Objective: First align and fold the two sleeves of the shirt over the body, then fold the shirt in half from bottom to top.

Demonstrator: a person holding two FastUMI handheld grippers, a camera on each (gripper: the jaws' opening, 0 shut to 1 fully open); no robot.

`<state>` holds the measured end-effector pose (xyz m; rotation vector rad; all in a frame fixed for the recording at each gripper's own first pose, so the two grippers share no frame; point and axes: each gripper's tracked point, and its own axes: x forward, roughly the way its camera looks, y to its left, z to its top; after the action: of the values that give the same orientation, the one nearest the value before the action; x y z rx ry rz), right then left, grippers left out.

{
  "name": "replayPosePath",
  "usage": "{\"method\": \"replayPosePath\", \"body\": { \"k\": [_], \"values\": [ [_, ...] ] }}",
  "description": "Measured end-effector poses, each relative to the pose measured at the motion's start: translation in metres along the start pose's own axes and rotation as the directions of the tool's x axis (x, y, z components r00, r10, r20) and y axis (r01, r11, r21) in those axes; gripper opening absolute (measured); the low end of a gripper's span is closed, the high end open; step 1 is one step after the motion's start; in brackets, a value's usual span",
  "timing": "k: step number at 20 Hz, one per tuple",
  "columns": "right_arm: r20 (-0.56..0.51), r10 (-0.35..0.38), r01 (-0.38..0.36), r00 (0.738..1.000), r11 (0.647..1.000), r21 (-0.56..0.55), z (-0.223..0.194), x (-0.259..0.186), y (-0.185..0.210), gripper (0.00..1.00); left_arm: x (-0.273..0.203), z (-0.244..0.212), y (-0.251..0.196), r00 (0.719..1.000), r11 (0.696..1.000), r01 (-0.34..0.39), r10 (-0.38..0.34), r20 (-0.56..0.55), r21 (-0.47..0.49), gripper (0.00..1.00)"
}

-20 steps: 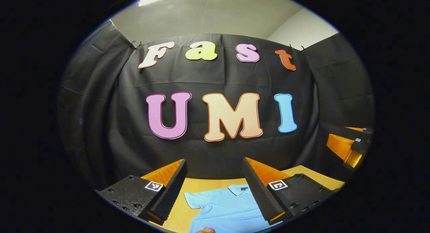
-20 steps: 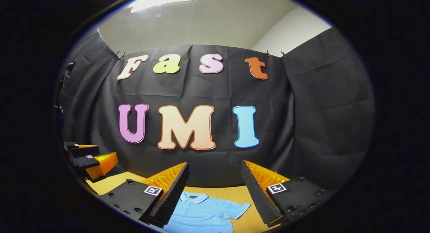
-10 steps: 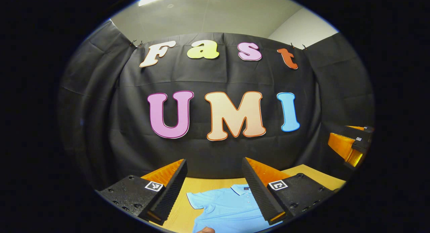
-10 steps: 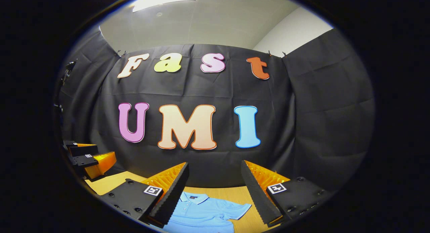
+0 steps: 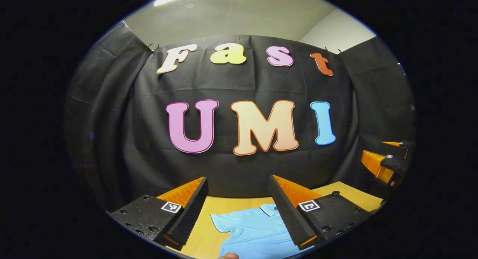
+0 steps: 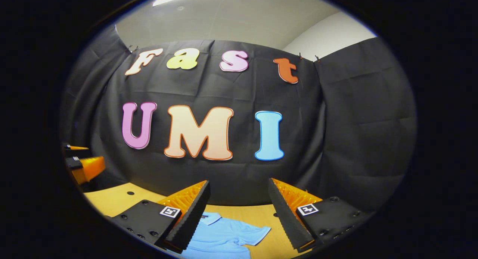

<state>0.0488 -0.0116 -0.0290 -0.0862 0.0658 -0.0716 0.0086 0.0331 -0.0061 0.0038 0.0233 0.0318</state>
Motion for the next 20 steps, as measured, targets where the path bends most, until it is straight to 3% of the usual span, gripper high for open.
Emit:
{"method": "replayPosePath", "body": {
  "k": [12,16,20],
  "values": [
    [-0.249,-0.085,0.077,0.965,0.996,-0.042,-0.115,0.089,-0.025,0.98,0.018,-0.005,0.039,0.998,0.998,-0.051,0.052,-0.021,0.047,0.97],
    [-0.373,-0.106,0.102,0.922,0.994,-0.031,-0.171,0.113,-0.035,0.98,0.024,-0.012,0.049,0.997,0.997,-0.062,0.064,-0.038,0.054,0.96],
    [-0.501,-0.130,0.123,0.856,0.991,-0.047,-0.235,0.127,-0.048,0.98,0.031,-0.021,0.057,0.995,0.996,-0.074,0.077,-0.059,0.058,0.96]
  ]
}}
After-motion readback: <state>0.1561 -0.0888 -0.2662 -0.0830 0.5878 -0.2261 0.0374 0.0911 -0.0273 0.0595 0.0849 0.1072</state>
